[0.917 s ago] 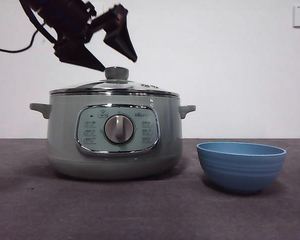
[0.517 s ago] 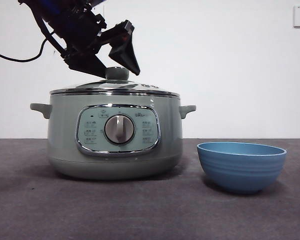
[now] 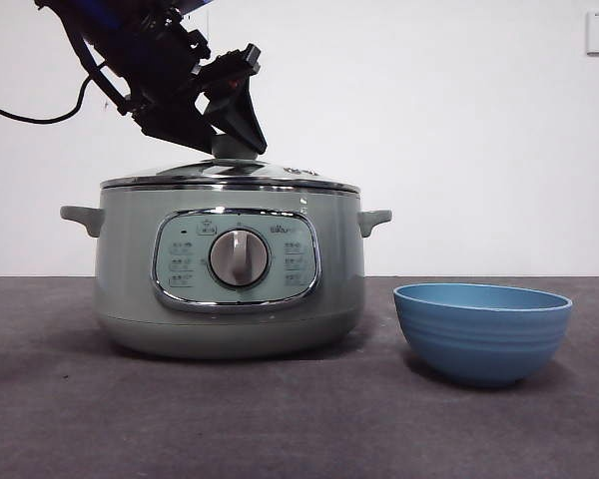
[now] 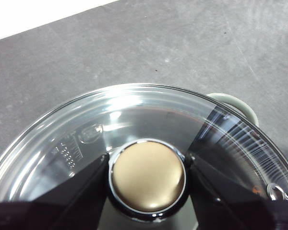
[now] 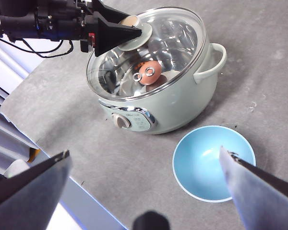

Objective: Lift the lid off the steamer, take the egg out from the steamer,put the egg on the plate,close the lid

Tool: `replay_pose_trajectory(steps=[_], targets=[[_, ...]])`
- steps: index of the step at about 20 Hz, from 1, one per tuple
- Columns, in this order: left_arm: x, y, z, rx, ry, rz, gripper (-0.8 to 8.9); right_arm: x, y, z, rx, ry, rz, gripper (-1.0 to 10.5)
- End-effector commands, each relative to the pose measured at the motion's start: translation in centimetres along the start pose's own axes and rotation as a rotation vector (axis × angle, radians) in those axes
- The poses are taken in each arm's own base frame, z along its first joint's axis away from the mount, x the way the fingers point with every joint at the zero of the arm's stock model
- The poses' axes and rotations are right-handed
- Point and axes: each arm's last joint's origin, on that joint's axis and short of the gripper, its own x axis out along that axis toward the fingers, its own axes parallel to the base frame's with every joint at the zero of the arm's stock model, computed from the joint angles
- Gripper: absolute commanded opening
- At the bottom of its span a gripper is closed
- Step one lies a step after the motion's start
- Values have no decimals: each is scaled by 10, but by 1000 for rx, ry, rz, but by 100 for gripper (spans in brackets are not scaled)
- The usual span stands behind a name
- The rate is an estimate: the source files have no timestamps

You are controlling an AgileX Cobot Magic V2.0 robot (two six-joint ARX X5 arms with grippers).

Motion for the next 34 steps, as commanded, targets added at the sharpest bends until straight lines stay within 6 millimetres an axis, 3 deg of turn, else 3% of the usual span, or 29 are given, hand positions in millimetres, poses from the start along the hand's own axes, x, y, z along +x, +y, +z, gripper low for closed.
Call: replay_pose_trajectory(steps=[1, 7, 14, 18, 22, 27, 31, 34], targets=[[0, -2, 3, 0, -21, -19, -8, 0, 0, 0, 1, 0, -1, 567], [-10, -2, 16, 4, -64, -14, -8, 0, 0, 0, 1, 0, -1, 567], [-43, -4, 59, 13, -119, -10, -8, 0, 0, 0, 1, -1, -1, 567], [-93, -10, 81, 18, -161, -8, -8, 0, 0, 1, 0, -2, -1, 567], [-167, -19, 85, 18, -229, 27, -8, 2, -1, 4, -2, -25, -2, 567], [-255, -30, 62, 6, -238, 139, -8, 17, -8, 15, 24, -40, 29, 567], [-299, -36, 40, -23, -225, 199, -8, 42, -6, 28, 30, -18, 87, 566], [-318, -39, 26, -43, -214, 197, -8, 64, 3, 41, -2, 31, 72, 566]])
